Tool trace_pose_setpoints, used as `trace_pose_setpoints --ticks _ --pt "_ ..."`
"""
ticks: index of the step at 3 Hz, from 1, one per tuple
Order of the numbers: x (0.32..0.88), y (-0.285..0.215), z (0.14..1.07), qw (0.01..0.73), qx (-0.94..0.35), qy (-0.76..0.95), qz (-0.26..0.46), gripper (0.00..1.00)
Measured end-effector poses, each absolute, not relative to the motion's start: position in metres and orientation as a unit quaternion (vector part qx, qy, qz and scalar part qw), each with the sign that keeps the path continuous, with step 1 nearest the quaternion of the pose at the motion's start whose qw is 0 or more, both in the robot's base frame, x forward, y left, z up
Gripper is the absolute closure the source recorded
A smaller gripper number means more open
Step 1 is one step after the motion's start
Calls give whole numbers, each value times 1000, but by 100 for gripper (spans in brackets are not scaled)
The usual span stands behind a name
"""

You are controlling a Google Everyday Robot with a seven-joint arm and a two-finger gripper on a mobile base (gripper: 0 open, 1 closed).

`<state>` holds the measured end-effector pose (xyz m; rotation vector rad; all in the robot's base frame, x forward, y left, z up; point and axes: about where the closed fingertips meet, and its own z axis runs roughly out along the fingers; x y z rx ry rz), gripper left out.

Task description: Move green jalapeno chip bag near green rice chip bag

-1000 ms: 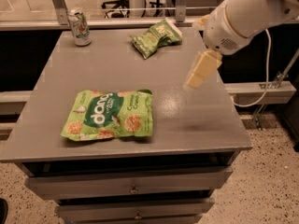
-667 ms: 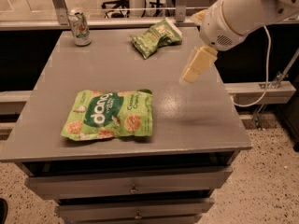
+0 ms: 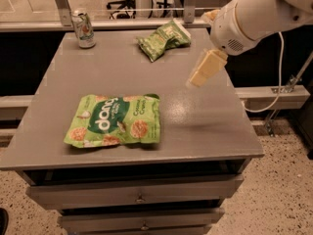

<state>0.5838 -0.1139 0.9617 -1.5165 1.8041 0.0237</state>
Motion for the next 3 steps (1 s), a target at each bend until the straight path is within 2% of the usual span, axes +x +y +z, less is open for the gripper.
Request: trace_pose_setpoints --ticks 2,3 --pt "669 -76 928 454 -531 712 70 0" --pt "715 -51 902 468 -502 720 107 0"
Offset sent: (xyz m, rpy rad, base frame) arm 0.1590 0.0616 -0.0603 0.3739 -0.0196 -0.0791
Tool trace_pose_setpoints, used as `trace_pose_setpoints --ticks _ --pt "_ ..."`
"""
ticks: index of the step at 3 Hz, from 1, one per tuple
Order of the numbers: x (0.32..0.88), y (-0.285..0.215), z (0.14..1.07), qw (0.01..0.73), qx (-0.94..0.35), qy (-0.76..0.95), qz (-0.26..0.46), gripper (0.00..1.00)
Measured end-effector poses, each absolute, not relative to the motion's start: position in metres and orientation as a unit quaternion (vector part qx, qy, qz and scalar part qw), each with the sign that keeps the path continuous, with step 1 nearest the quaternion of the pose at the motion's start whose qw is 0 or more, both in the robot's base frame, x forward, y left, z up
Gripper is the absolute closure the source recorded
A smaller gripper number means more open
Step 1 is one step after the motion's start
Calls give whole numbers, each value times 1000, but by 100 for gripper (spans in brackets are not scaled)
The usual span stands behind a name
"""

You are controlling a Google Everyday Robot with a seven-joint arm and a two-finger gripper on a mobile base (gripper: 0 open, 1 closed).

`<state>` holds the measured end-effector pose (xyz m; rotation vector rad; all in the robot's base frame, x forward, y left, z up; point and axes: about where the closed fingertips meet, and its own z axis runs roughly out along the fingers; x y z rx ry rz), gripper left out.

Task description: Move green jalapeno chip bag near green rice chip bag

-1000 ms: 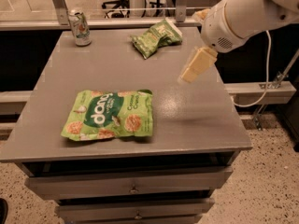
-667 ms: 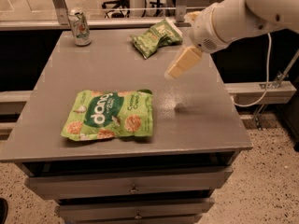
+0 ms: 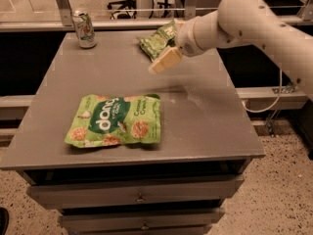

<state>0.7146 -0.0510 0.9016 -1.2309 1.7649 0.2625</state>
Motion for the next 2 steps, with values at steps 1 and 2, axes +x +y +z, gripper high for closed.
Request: trace_pose_setpoints --ticks 1,2 --pt "753 -28 879 478 -468 730 143 0" --pt "796 -14 869 496 -421 739 176 0"
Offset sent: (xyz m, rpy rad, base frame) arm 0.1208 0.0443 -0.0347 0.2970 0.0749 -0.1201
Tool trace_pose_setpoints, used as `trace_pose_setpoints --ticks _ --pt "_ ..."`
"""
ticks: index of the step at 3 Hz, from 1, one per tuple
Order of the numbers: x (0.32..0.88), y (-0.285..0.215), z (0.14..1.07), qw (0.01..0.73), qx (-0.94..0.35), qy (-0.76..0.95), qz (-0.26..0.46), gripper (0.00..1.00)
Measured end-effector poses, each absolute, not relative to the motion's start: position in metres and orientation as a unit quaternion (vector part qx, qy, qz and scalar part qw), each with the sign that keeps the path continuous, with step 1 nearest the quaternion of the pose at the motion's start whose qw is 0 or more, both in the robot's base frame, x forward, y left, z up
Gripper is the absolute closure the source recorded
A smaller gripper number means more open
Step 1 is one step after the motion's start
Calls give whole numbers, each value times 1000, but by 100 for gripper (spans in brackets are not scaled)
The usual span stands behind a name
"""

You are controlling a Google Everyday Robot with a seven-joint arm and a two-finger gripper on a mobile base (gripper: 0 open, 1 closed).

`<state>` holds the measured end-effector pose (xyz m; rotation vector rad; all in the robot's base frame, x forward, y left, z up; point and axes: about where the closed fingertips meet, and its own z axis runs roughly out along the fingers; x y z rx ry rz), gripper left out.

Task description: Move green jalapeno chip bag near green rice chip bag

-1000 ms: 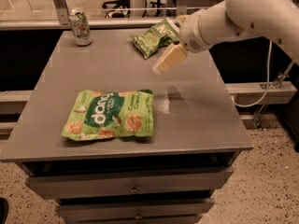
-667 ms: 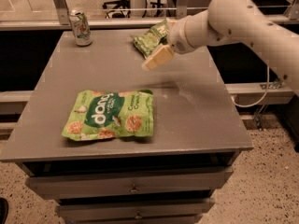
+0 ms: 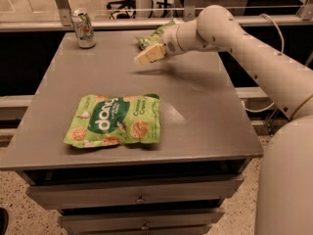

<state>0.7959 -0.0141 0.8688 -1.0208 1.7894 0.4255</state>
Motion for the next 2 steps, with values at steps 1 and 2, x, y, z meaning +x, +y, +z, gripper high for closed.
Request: trace_pose_setpoints --ticks 1,2 --pt "822 -20 867 509 -383 748 185 1" --pt "828 -26 859 505 -369 759 182 1"
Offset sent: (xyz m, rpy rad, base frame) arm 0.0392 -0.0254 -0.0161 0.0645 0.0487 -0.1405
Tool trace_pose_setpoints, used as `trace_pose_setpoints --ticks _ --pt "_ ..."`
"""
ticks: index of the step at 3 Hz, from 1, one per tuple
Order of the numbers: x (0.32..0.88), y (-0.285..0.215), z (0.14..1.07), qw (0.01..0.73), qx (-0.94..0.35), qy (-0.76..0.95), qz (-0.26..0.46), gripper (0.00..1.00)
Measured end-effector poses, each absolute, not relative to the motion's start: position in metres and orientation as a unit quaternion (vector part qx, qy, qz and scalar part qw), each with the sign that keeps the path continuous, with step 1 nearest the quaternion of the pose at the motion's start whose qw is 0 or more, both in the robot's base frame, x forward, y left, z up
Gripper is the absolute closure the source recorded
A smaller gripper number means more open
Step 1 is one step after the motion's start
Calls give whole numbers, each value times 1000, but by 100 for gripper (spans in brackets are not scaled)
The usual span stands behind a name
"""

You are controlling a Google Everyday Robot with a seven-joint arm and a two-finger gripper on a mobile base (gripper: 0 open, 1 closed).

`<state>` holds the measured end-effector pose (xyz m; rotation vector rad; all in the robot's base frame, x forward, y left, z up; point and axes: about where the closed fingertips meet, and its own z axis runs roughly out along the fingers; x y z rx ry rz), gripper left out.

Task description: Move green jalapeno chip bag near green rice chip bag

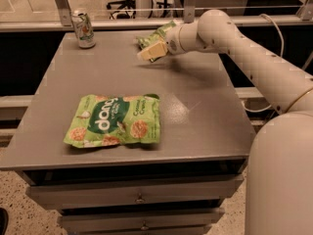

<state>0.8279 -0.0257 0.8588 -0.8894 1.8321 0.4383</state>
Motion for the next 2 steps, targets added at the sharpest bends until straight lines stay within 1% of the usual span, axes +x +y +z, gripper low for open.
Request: trace_pose_setpoints --ticks 1,2 --pt "829 -29 852 501 -366 765 174 18" --pt "828 -32 848 499 -365 768 169 42"
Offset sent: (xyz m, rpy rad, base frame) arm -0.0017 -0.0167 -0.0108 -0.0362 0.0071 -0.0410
